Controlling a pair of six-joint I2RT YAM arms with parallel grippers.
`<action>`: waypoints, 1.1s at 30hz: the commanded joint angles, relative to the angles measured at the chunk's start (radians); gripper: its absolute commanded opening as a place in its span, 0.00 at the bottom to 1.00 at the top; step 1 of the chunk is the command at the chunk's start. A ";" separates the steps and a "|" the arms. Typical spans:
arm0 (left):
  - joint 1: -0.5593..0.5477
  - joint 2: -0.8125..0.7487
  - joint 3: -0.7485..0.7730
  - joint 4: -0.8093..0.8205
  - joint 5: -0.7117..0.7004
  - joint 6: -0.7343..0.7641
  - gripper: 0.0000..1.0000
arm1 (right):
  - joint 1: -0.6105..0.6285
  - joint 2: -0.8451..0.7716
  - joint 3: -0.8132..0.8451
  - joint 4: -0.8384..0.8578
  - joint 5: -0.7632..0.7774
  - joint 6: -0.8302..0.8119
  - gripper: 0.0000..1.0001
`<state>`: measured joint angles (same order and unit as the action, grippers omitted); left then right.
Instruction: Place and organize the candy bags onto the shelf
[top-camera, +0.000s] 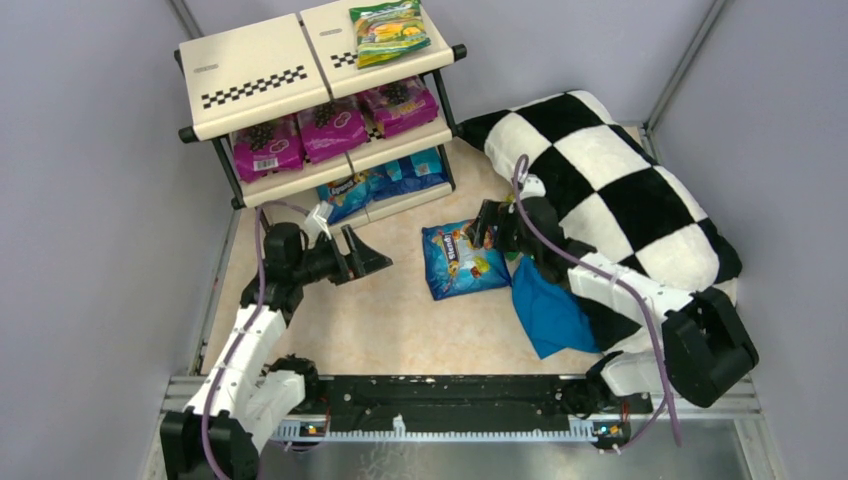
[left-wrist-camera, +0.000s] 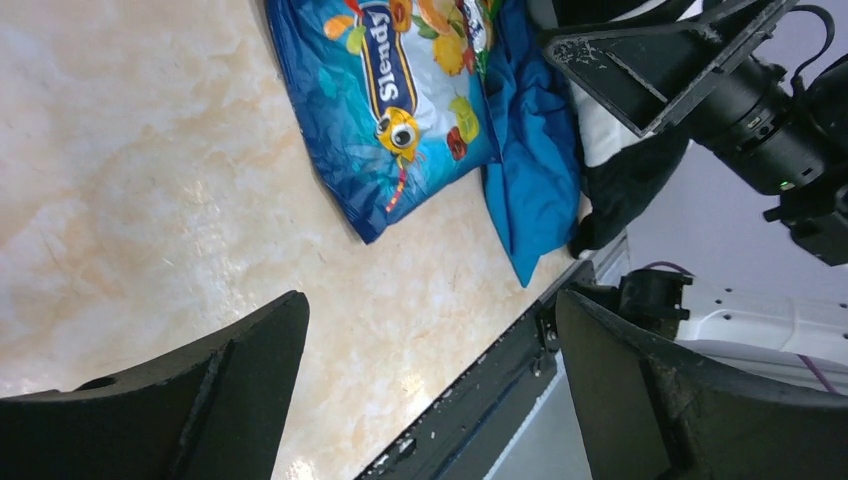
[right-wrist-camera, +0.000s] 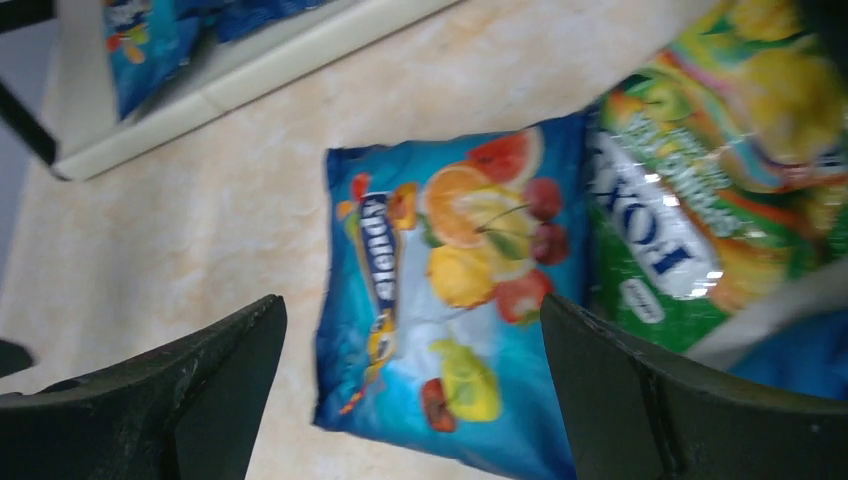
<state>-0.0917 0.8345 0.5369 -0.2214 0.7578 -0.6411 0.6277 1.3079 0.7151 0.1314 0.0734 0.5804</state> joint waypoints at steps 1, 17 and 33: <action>-0.012 0.061 0.111 -0.055 -0.090 0.144 0.98 | -0.081 0.058 0.070 -0.322 0.020 -0.149 0.97; -0.019 0.086 0.083 -0.028 -0.098 0.231 0.98 | 0.051 0.180 0.034 -0.020 -0.302 0.115 0.90; -0.021 -0.113 0.017 -0.002 -0.294 0.173 0.98 | 0.342 0.151 0.045 0.016 -0.159 0.164 0.91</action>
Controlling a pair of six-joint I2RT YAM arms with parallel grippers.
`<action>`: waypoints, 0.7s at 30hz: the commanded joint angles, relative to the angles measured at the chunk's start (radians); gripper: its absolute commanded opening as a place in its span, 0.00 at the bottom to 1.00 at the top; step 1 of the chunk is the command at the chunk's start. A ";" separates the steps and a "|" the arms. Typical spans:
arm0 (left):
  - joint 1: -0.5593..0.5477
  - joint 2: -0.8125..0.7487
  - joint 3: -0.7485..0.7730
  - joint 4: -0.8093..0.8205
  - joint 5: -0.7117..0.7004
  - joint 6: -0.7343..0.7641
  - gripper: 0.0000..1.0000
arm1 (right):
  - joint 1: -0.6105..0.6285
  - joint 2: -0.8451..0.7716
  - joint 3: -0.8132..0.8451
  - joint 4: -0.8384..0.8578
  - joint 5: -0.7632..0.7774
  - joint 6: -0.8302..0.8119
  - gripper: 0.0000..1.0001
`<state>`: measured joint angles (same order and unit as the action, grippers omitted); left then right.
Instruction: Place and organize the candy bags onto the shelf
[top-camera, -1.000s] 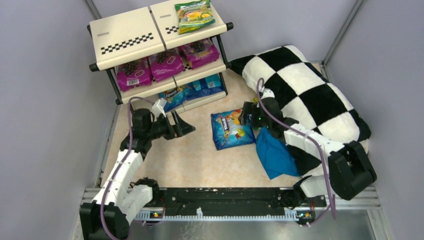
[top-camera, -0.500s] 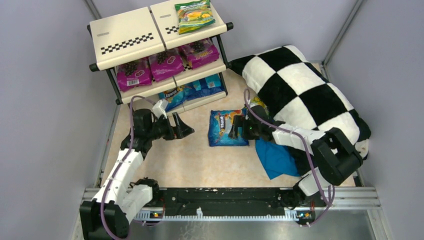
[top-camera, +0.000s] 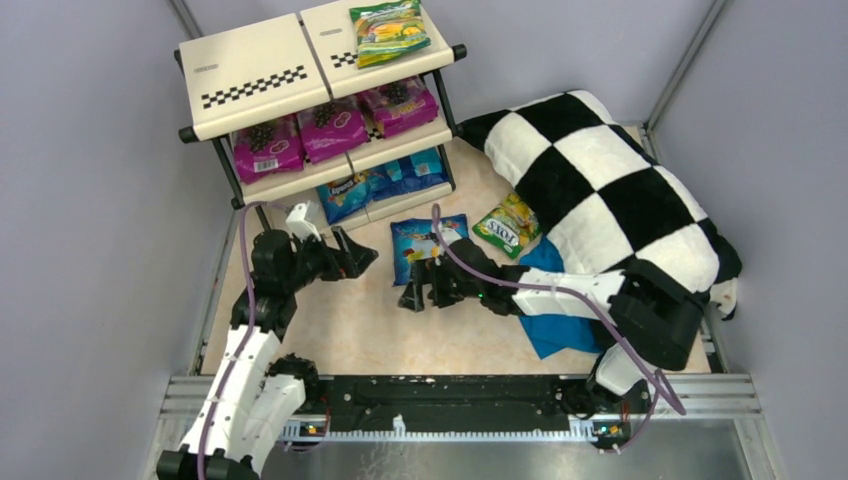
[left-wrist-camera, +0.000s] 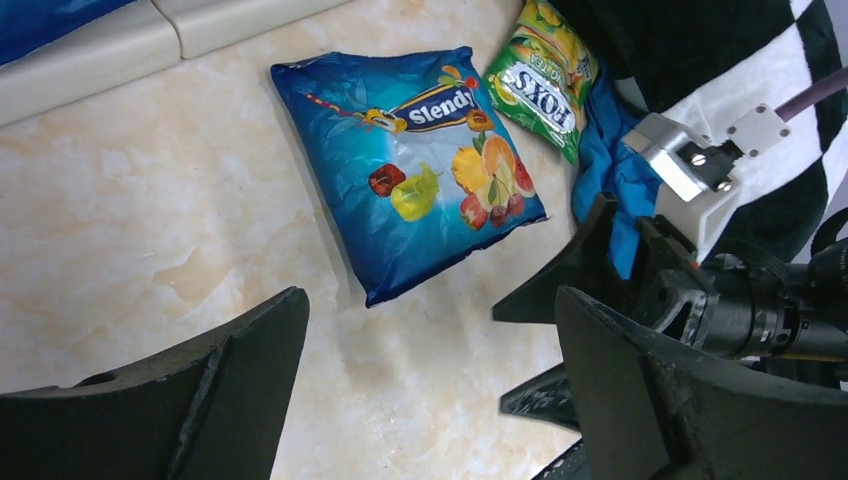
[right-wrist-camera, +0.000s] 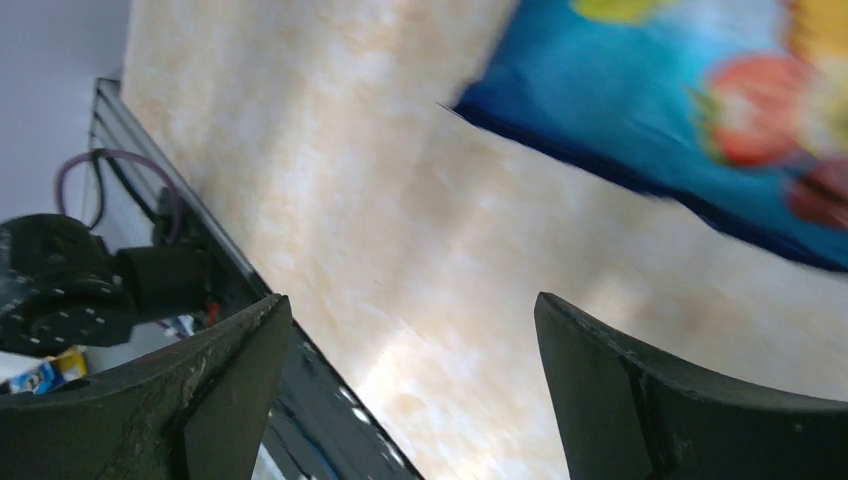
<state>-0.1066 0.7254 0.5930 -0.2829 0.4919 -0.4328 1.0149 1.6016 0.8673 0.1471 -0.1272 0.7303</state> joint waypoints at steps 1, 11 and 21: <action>-0.007 0.004 -0.045 0.065 -0.014 -0.046 0.98 | -0.059 -0.184 -0.144 -0.008 0.045 0.014 0.91; -0.162 0.212 -0.097 0.171 0.114 -0.136 0.98 | -0.249 -0.469 -0.377 -0.080 0.004 -0.009 0.95; -0.581 0.292 0.065 0.100 -0.471 -0.094 0.98 | -0.428 -0.458 -0.400 -0.027 -0.162 0.022 0.95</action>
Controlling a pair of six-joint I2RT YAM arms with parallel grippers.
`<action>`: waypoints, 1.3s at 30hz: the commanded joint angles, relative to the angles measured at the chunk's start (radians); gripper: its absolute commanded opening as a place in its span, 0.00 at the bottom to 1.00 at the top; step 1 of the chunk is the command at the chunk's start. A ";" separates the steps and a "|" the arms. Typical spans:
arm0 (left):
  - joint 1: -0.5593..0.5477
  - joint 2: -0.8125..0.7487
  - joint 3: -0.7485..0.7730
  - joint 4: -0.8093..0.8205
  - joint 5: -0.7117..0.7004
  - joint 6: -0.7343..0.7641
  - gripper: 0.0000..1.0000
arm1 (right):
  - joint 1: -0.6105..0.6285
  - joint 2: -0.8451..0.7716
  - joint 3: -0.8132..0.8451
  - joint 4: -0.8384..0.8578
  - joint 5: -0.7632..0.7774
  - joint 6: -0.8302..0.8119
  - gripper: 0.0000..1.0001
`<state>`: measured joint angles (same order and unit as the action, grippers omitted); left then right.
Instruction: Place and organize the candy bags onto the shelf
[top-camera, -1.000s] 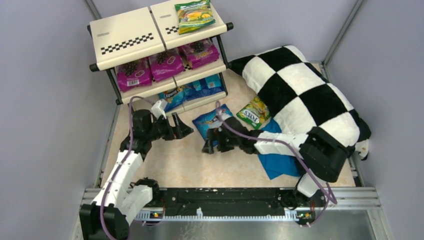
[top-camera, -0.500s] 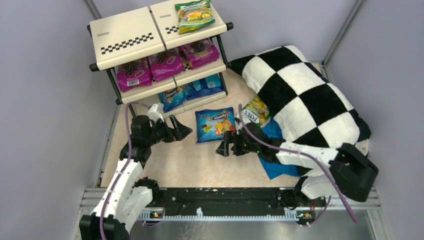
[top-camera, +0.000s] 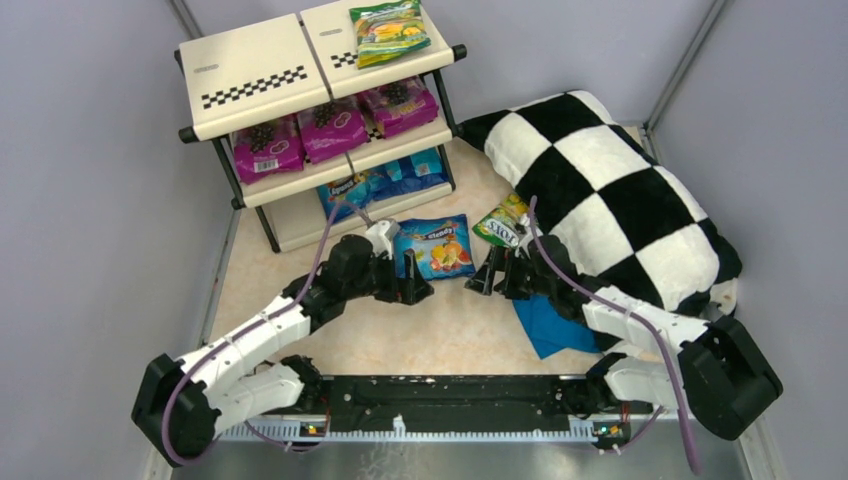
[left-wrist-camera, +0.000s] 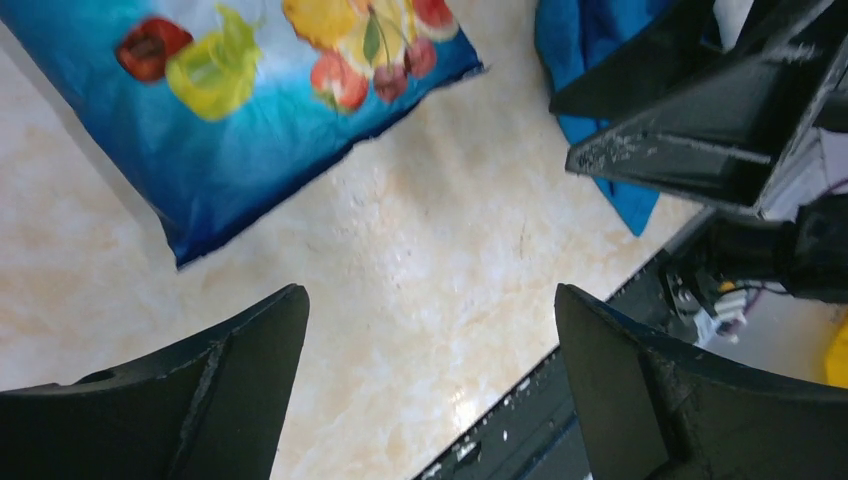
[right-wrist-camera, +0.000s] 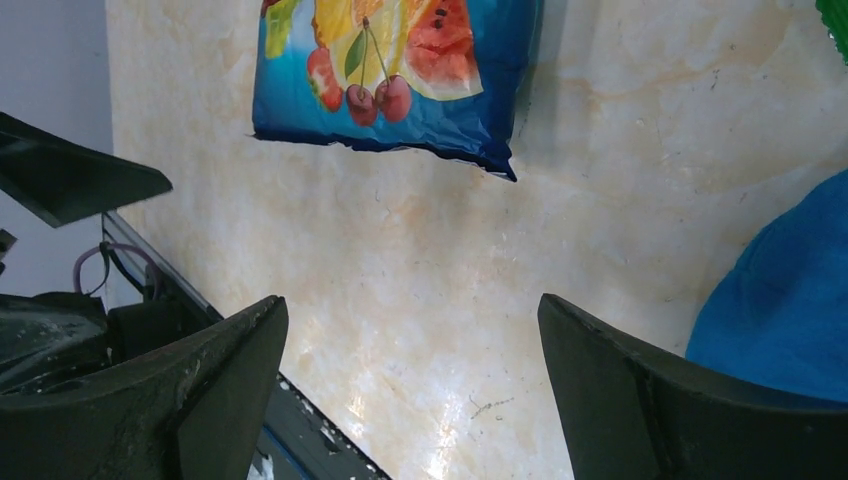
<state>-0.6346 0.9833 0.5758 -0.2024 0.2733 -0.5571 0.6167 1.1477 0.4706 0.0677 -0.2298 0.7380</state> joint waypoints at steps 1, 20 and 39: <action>-0.060 0.061 0.095 0.013 -0.263 0.041 0.98 | -0.041 0.004 -0.004 0.070 -0.073 0.025 0.95; -0.090 0.157 0.099 0.048 -0.346 0.004 0.98 | -0.056 0.540 0.102 0.653 -0.317 0.331 0.72; -0.092 0.127 0.082 0.052 -0.096 -0.037 0.97 | -0.021 0.314 0.146 0.299 -0.270 0.039 0.00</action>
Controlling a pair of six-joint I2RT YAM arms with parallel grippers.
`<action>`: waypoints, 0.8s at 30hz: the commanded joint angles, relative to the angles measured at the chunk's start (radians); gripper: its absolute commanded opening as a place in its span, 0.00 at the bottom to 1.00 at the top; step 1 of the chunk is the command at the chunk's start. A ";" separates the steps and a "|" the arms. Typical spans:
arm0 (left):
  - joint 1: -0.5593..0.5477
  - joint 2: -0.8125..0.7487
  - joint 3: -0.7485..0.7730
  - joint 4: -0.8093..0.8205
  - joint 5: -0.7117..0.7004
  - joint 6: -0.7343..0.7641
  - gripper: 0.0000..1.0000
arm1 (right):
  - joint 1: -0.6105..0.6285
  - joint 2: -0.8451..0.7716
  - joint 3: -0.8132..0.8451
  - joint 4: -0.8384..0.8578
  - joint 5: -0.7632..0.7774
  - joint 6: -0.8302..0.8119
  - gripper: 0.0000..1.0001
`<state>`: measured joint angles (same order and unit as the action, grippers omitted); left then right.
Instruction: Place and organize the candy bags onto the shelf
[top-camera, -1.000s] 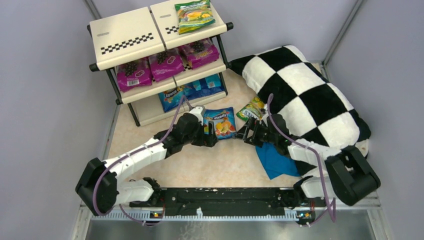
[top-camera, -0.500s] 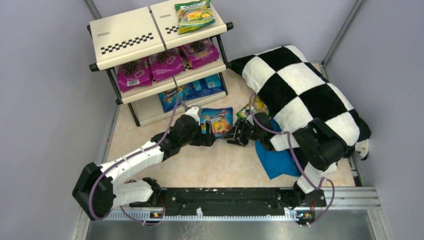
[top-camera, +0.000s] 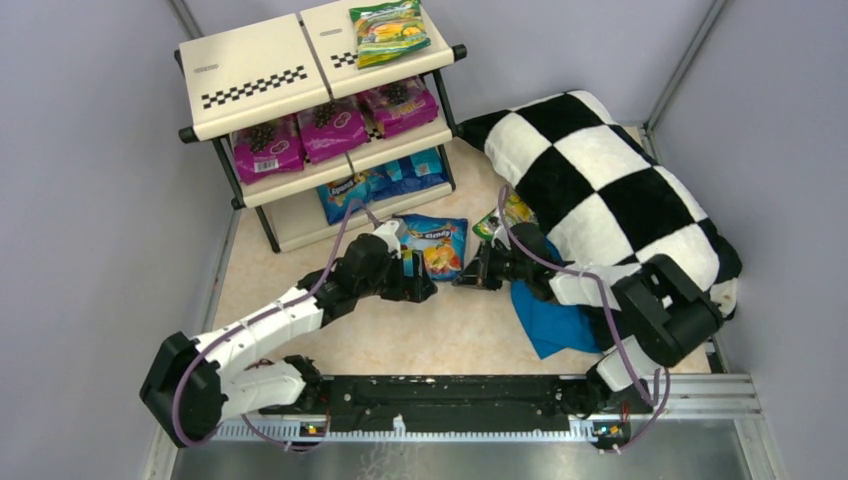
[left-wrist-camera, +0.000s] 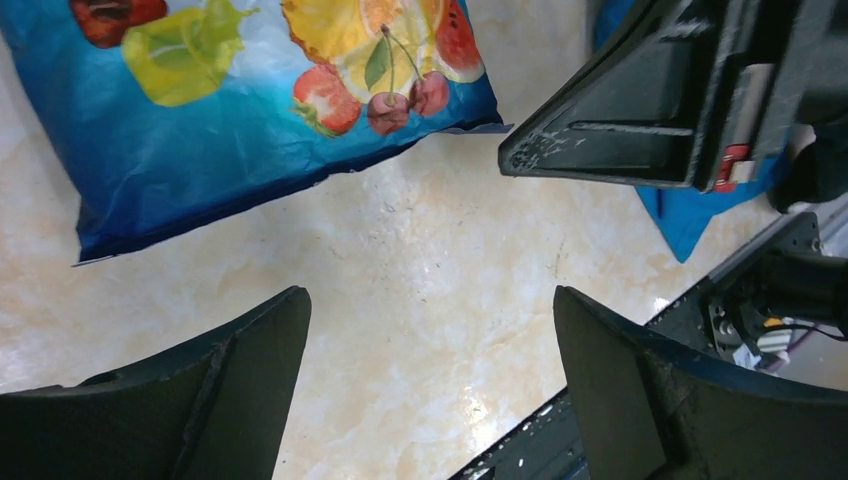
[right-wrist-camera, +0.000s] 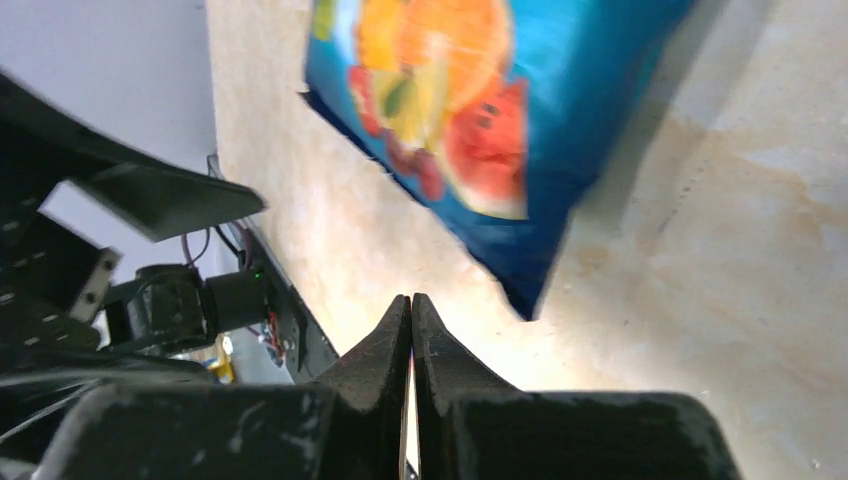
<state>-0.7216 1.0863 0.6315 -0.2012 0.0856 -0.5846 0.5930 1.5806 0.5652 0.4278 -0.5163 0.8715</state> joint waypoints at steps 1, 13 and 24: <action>-0.005 0.034 0.032 0.057 0.094 -0.006 0.97 | 0.004 -0.137 0.051 -0.085 0.027 -0.104 0.00; -0.009 0.199 0.171 0.017 -0.010 0.023 0.96 | -0.021 -0.129 0.032 -0.097 0.066 -0.045 0.85; -0.009 0.071 0.052 0.051 0.038 0.061 0.98 | -0.023 0.071 0.075 0.079 0.035 0.023 0.60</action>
<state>-0.7273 1.2270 0.7151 -0.1856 0.1154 -0.5507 0.5728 1.6310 0.5964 0.4034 -0.4690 0.8829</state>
